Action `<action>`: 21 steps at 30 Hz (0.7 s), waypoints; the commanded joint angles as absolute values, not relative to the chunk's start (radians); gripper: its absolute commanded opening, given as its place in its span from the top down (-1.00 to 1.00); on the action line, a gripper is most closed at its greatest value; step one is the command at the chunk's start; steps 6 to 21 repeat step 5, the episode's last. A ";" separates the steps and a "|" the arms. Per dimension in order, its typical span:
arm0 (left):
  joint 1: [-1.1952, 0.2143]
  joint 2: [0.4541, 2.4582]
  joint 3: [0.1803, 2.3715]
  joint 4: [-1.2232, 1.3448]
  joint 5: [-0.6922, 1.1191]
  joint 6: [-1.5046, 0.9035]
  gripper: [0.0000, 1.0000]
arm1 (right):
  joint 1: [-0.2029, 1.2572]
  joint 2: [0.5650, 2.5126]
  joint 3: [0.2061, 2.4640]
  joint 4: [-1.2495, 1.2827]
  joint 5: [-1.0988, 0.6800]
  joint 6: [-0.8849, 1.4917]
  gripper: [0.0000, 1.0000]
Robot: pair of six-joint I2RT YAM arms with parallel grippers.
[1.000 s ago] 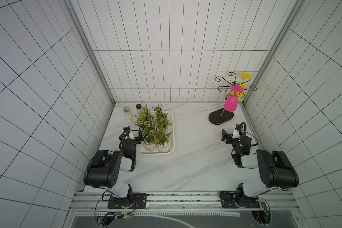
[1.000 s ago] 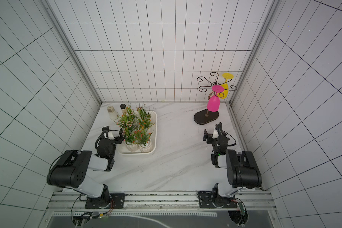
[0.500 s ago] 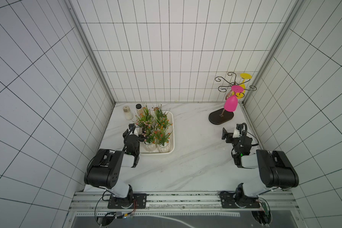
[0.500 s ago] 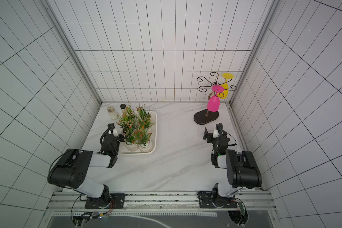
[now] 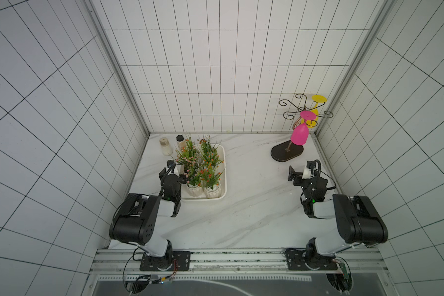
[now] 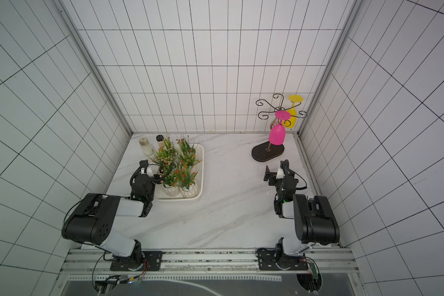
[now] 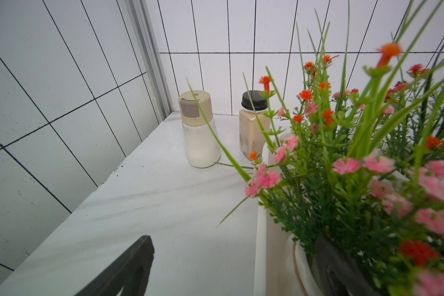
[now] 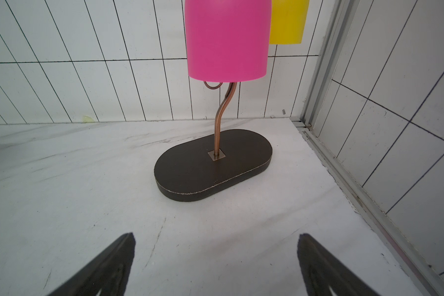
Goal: Put the potted gypsophila into the storage box
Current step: Reset both arms
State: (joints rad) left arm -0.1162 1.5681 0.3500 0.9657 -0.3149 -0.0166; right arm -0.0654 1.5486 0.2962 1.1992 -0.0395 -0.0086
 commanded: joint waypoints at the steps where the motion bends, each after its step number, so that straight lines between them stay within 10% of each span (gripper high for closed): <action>1: -0.119 1.565 0.365 0.964 -0.324 -0.002 -0.94 | -0.059 1.555 0.270 1.237 -0.032 -0.017 -0.99; 21: -0.119 1.565 0.365 0.964 -0.324 -0.001 -0.94 | -0.059 1.551 0.265 1.239 -0.034 -0.017 -0.99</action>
